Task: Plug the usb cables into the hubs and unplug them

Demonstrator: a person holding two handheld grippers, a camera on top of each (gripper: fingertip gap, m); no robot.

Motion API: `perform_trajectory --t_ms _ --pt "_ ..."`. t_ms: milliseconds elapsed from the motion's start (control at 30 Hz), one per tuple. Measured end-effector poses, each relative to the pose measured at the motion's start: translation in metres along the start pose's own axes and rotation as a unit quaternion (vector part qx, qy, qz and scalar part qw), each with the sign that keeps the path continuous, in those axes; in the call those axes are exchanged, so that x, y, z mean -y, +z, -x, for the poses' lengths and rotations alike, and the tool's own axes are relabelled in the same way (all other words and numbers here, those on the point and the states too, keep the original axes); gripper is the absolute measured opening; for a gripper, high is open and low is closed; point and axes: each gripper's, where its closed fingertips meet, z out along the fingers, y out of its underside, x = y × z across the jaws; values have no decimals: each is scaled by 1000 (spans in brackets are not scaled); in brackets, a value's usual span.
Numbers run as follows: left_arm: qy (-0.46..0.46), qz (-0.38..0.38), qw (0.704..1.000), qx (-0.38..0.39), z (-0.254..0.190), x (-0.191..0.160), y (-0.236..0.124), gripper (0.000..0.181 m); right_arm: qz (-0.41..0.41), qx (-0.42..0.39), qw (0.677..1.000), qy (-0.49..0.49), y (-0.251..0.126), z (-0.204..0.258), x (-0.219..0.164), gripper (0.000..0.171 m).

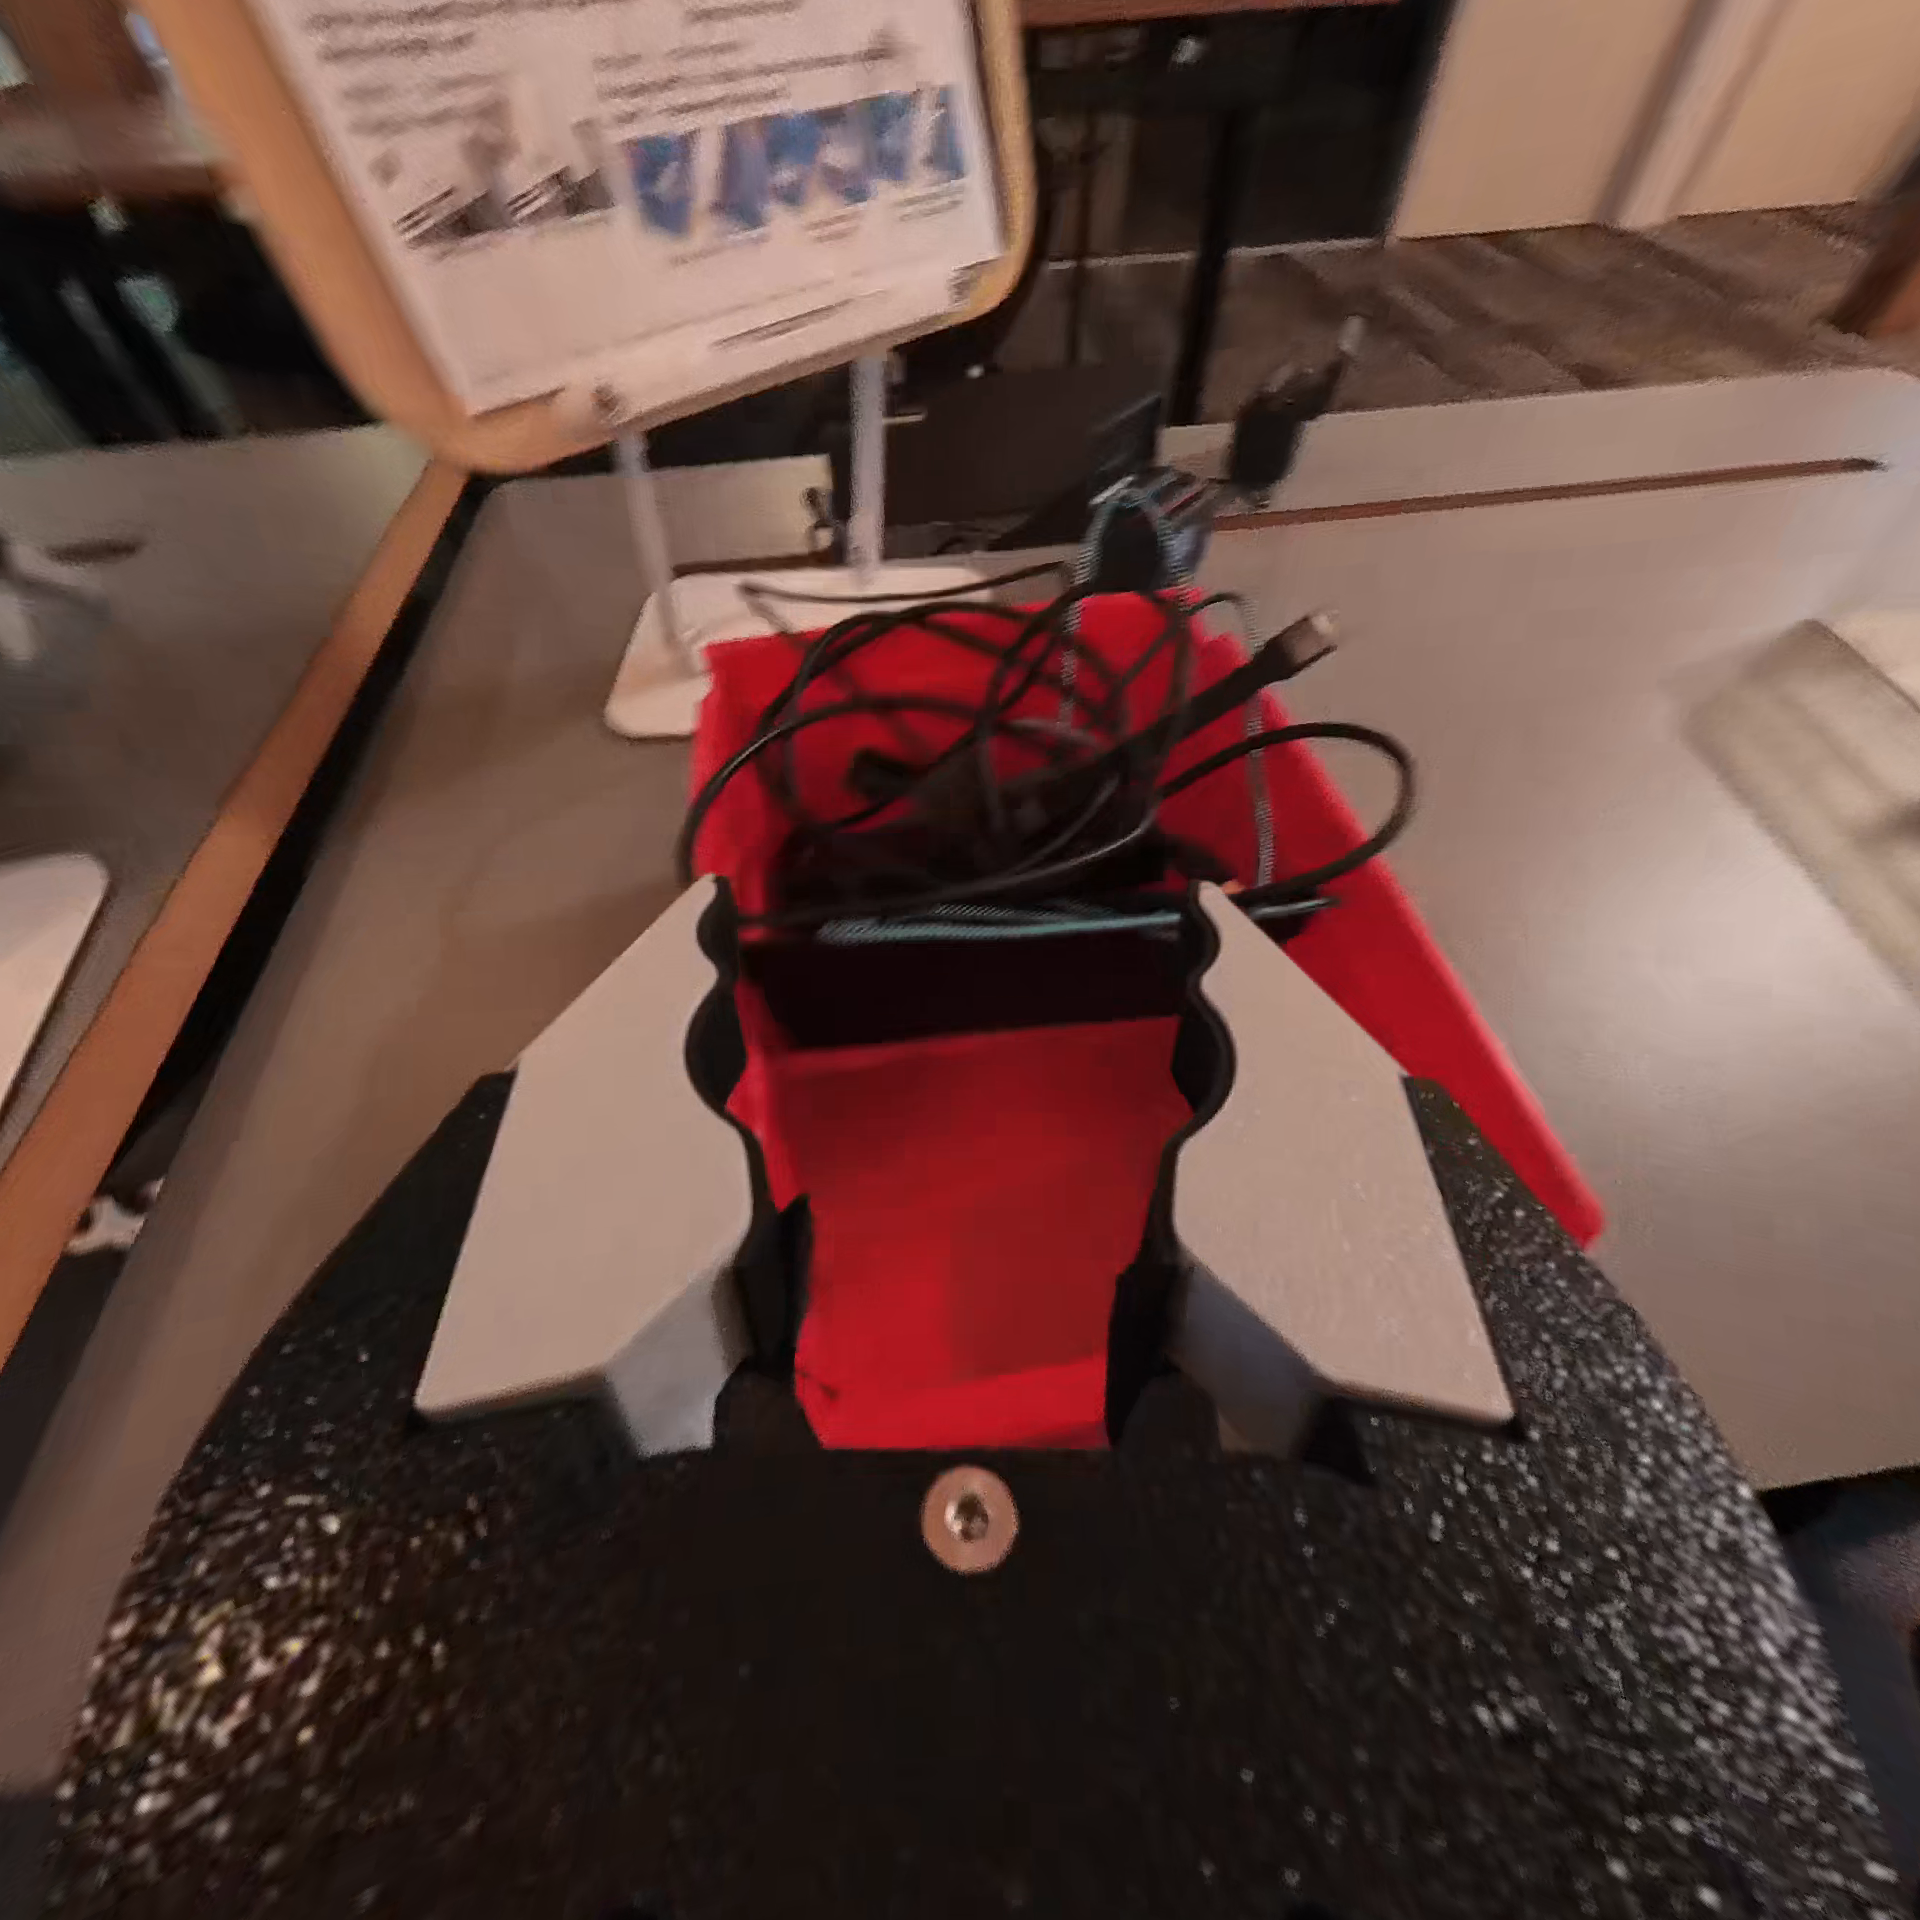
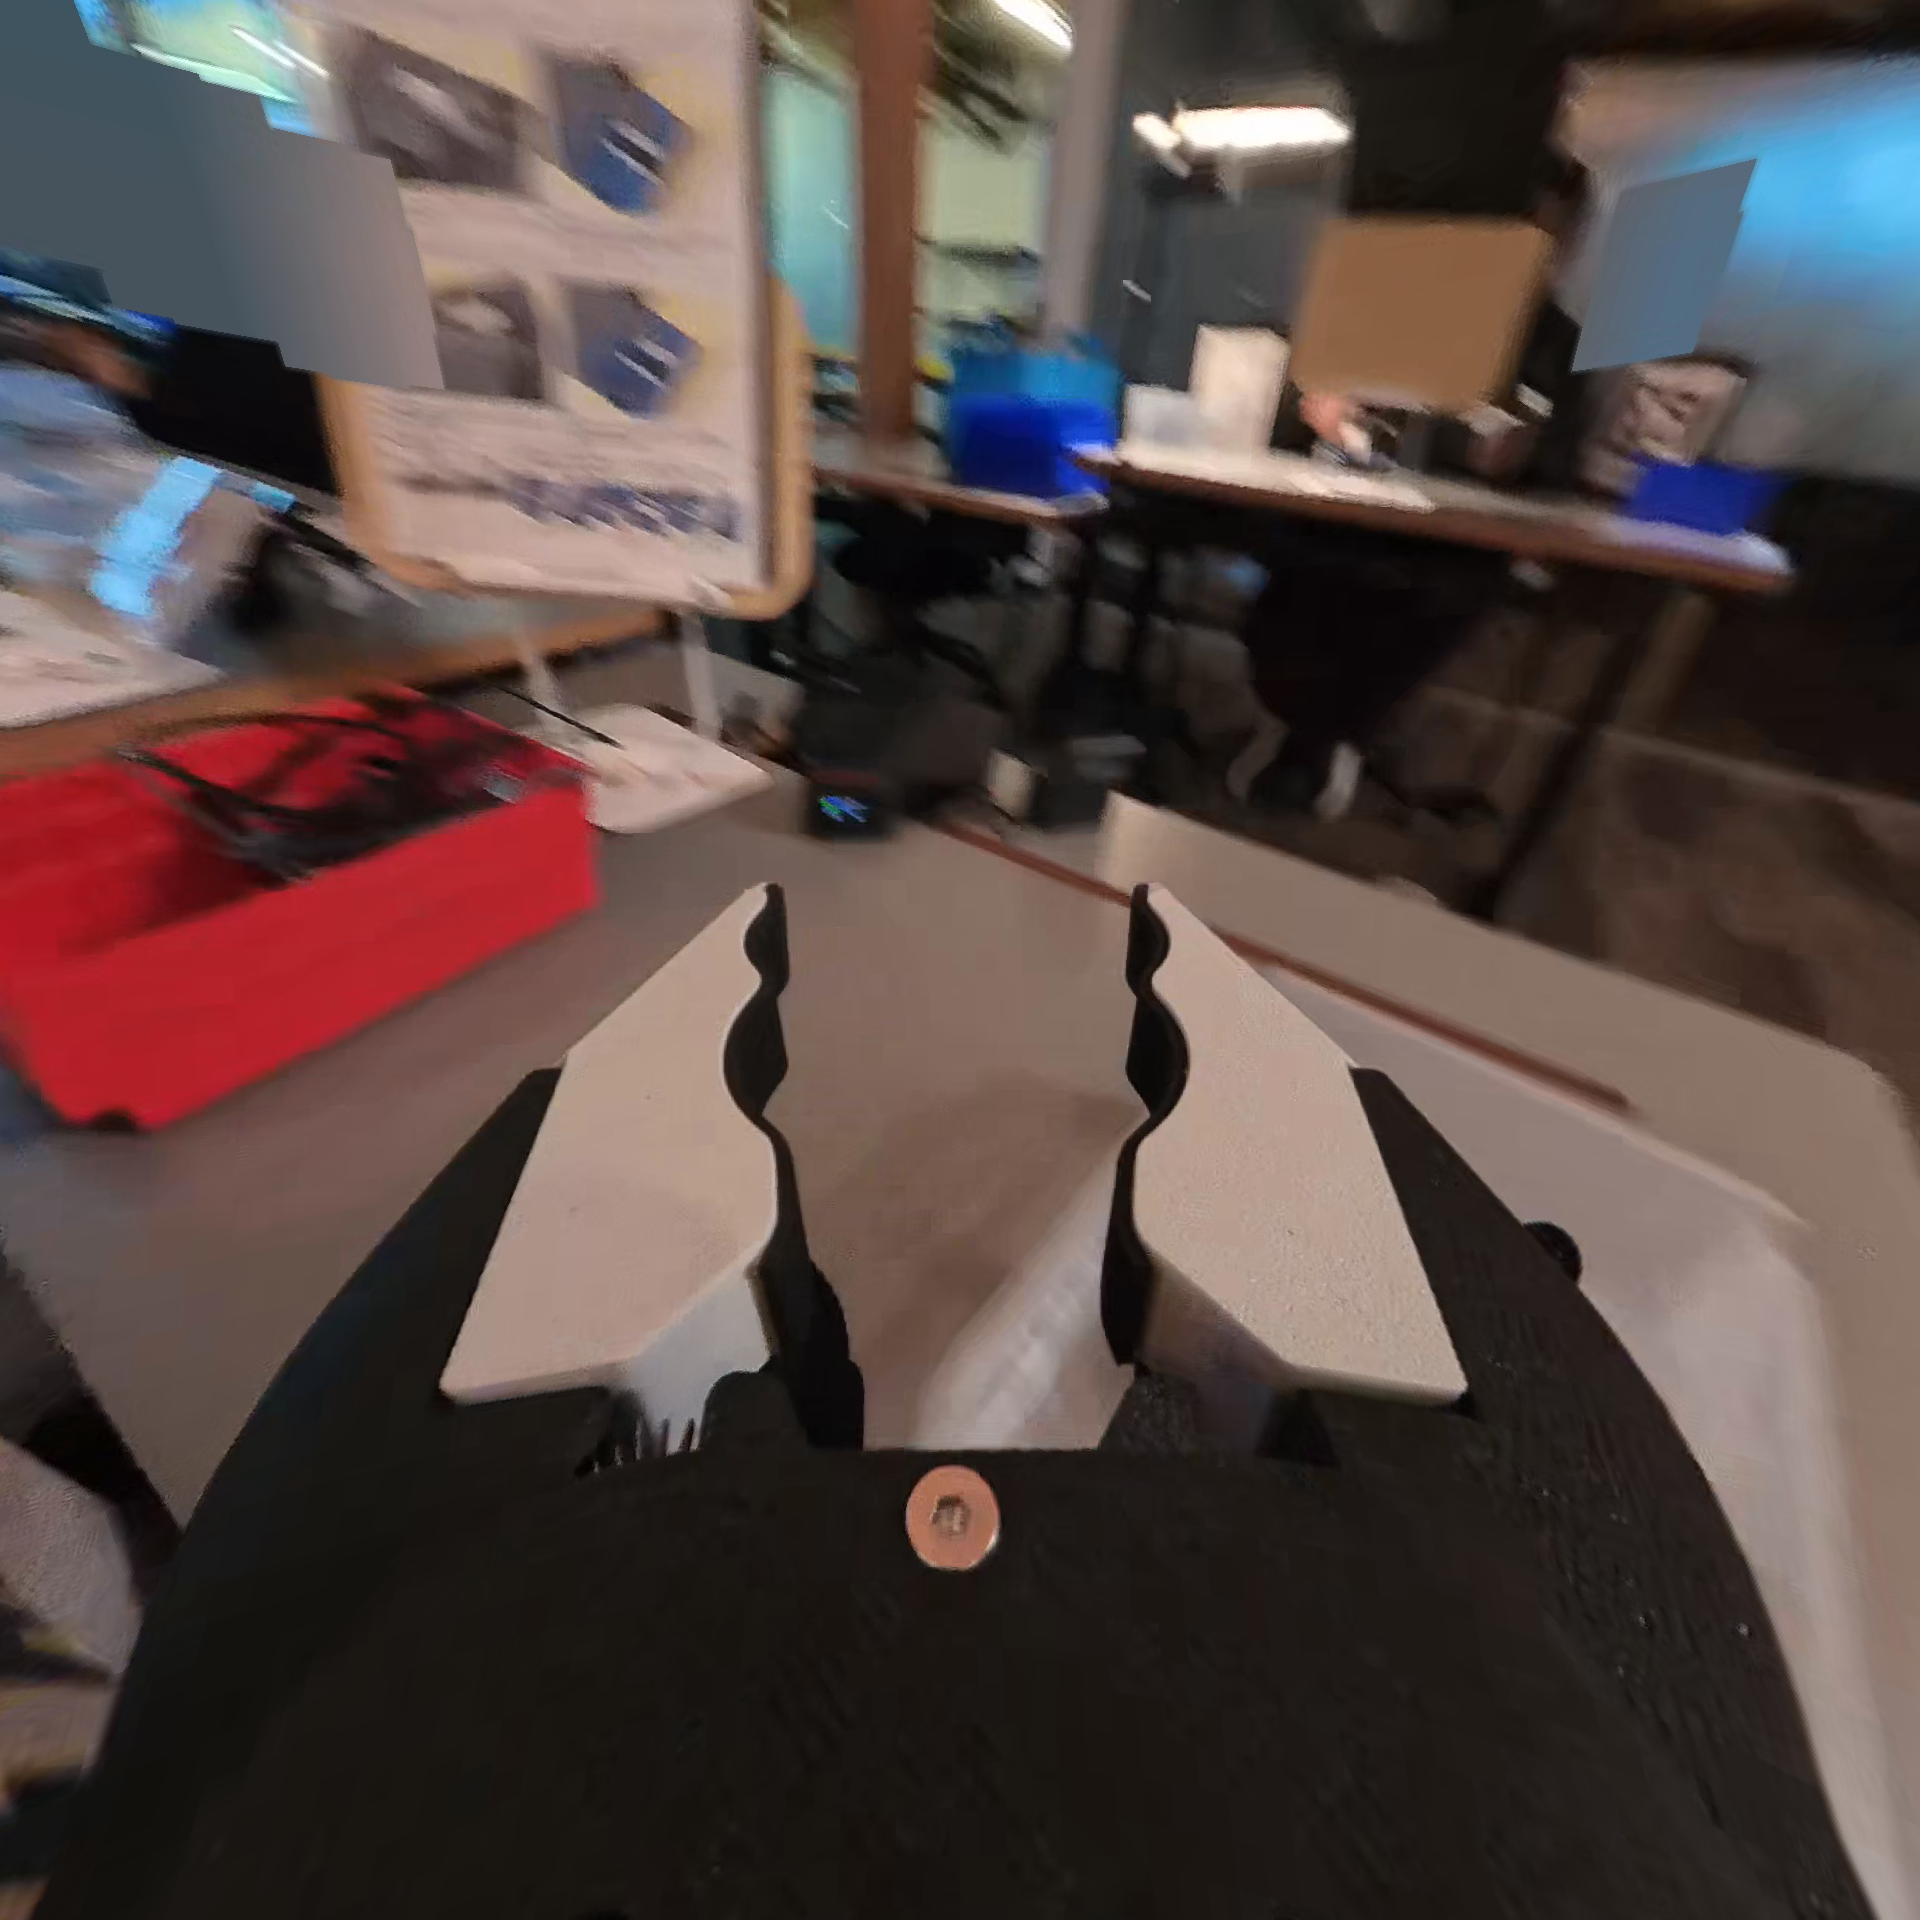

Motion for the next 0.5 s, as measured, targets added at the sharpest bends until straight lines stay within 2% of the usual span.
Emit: perform_trajectory --t_ms 100,167,300,400,500 --pt "69 11 997 -44 -39 17 24 83 -53 94 994 5 63 62 9 65" --pt "116 42 991 -57 -51 19 43 80 -73 134 988 1 108 94 -1 65" --pt "186 110 974 -65 -45 13 81 69 -75 129 986 -71 193 119 -53 63" --pt "242 188 952 -23 -22 -4 102 61 -64 102 989 -83 225 119 -90 60" --pt "270 208 938 -67 -27 -6 111 60 -88 104 987 -90 228 127 -110 55"
